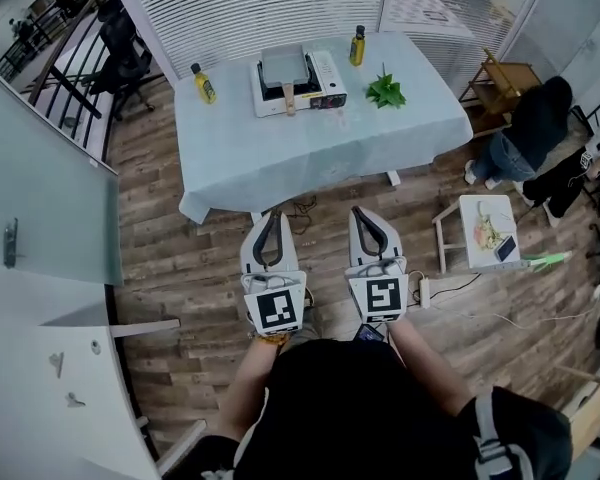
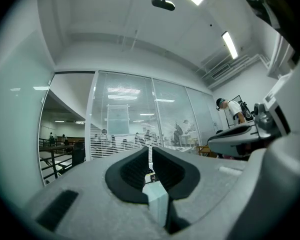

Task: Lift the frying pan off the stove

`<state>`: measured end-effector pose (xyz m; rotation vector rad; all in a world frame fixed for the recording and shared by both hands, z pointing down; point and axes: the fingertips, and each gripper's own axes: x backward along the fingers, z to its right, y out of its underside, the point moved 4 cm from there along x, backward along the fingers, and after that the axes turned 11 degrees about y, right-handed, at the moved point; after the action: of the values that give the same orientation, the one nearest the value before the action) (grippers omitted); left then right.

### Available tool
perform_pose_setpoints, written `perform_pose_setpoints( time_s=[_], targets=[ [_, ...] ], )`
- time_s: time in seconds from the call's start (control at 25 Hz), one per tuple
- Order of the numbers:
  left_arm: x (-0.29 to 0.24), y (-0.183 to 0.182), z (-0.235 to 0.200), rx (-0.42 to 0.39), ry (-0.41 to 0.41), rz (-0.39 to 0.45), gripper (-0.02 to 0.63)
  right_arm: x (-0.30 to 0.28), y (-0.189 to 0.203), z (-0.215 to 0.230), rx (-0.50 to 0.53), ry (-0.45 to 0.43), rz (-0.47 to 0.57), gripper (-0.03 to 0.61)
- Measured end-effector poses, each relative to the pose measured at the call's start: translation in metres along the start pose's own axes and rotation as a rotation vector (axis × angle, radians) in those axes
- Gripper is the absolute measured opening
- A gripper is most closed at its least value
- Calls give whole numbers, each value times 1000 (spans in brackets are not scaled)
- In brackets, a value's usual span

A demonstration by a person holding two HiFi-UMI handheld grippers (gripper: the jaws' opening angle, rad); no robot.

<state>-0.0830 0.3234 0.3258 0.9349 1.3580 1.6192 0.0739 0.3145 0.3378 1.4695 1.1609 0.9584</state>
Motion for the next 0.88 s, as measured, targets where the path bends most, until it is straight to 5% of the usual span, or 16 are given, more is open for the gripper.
perform_pose_setpoints(
  time_s=[0.88],
  targets=[
    [-103,51,-83,31,37,-30,35,-119,7,-13,44,52,-35,2]
  ],
)
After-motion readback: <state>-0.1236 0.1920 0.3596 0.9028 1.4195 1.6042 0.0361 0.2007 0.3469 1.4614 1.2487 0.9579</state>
